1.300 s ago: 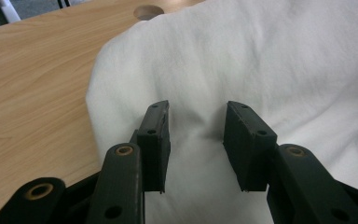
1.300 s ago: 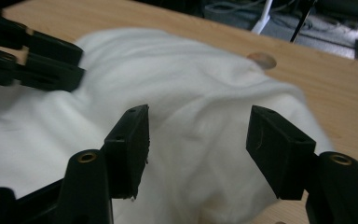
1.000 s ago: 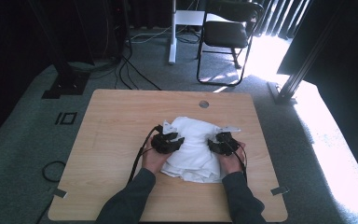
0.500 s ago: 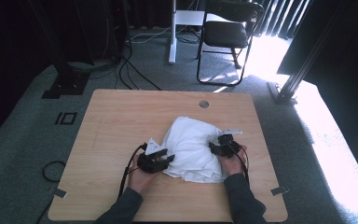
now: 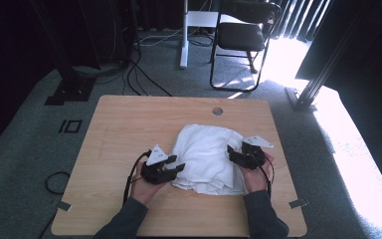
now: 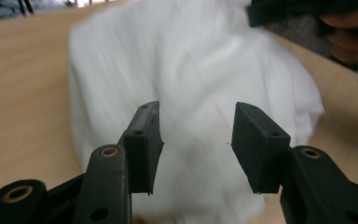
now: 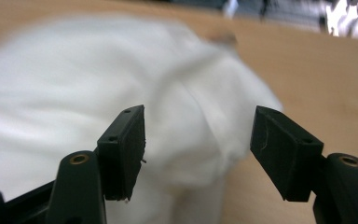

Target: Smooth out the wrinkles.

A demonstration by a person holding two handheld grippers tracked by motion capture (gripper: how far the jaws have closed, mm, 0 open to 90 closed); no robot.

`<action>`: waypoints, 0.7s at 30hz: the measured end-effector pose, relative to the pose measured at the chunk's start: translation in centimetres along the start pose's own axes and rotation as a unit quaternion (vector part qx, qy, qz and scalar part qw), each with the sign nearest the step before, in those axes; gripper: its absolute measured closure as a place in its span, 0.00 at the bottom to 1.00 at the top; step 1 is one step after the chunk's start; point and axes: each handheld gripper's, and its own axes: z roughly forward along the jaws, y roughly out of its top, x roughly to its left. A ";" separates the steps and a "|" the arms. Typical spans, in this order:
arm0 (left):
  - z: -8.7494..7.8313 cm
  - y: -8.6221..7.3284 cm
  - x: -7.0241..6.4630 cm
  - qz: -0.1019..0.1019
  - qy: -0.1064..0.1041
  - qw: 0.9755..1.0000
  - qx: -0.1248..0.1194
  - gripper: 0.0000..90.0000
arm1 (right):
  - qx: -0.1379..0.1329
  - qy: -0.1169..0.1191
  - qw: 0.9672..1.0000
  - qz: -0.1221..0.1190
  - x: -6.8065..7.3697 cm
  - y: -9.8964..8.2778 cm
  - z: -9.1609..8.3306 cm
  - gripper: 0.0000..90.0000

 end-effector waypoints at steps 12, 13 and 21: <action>8.5 2.4 1.0 0.001 -0.010 0.999 0.047 0.61 | 0.069 0.037 0.994 -0.080 2.9 -1.0 3.9 0.40; 9.2 1.9 0.7 0.001 -0.006 0.999 0.050 0.61 | 0.090 0.033 0.993 -0.070 2.5 -1.7 4.8 0.40; 9.6 0.2 0.7 -0.018 0.031 0.998 0.044 0.62 | 0.103 0.081 0.991 -0.016 0.9 -3.6 7.5 0.40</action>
